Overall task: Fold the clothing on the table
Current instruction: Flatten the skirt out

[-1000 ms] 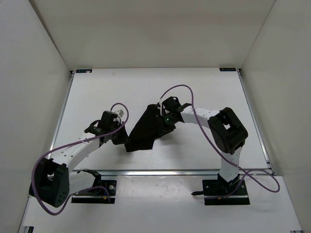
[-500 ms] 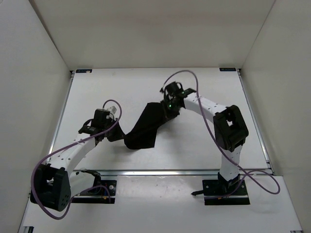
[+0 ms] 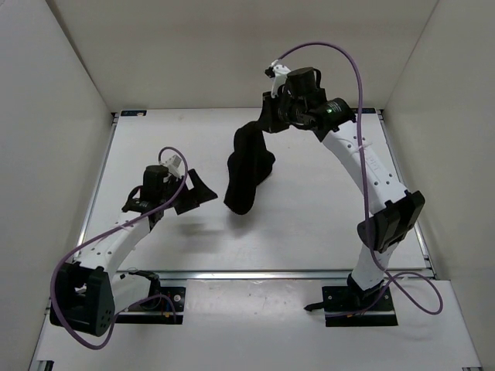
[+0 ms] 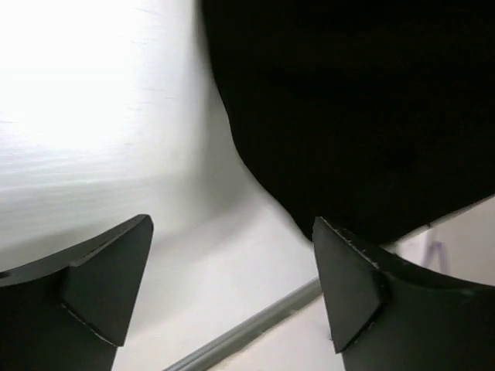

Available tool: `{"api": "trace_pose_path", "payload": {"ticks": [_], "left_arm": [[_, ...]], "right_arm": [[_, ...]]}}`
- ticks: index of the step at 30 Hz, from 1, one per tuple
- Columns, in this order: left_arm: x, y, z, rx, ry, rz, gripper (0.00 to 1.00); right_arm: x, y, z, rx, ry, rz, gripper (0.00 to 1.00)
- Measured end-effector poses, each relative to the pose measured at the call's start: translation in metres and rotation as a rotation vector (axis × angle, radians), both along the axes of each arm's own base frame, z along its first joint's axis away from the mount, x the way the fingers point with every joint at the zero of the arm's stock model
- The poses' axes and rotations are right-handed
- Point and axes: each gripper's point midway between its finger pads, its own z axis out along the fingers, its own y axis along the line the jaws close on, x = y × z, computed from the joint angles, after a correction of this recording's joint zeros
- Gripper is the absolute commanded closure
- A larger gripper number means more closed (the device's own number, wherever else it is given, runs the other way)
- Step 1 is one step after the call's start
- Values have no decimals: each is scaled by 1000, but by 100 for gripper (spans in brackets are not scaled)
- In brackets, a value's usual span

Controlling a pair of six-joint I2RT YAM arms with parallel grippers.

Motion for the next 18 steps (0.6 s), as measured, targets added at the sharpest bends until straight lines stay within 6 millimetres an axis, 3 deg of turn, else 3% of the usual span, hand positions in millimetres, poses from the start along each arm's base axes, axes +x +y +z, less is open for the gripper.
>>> {"api": "trace_pose_path", "payload": {"ticks": [9,18], "left_arm": [[-19,-45,-6,-297,83,19,2],[-39,-70,-13,-524,188,128,1]], "right_arm": [[-13,35,-34,-59,69,75,100],[-1,23,-29,-63,50,29,100]]}}
